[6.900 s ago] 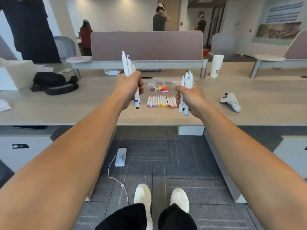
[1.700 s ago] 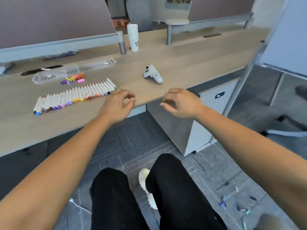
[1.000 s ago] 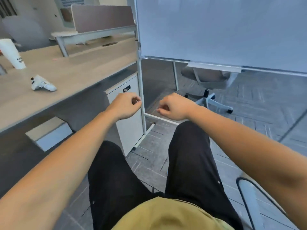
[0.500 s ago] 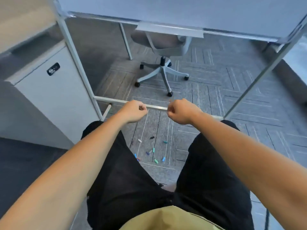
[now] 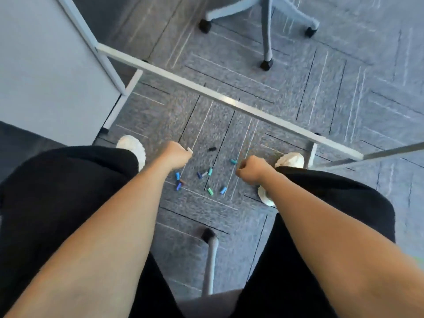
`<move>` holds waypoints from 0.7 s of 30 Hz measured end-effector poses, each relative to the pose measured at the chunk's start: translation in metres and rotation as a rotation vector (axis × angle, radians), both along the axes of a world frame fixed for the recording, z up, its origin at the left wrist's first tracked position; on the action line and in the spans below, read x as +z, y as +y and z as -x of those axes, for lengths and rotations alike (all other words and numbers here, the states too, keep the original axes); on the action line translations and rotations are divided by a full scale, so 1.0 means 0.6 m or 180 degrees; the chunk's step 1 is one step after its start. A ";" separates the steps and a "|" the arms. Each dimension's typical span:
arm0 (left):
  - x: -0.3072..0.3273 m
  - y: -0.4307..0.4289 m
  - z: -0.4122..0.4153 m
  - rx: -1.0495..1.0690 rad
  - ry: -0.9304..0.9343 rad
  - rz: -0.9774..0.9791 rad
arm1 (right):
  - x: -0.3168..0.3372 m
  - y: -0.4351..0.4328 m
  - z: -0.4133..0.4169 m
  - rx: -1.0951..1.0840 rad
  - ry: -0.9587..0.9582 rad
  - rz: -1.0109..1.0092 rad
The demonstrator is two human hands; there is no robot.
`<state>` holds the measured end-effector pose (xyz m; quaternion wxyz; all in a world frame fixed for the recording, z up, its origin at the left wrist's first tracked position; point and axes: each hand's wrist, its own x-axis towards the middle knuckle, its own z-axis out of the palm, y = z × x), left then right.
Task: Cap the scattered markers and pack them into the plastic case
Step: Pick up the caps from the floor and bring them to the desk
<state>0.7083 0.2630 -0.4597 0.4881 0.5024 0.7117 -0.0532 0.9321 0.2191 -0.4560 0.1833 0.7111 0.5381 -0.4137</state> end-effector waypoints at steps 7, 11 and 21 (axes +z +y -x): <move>-0.173 -0.008 0.022 0.0230 0.0058 0.0444 | -0.193 0.037 0.026 -0.0624 0.0192 0.0433; -0.251 -0.016 0.031 0.0289 0.0185 0.0647 | -0.264 0.049 0.036 -0.1011 0.0244 0.0545; -0.445 -0.037 0.014 0.0252 0.0890 0.0315 | -0.447 -0.030 0.002 -0.2078 -0.0006 0.0750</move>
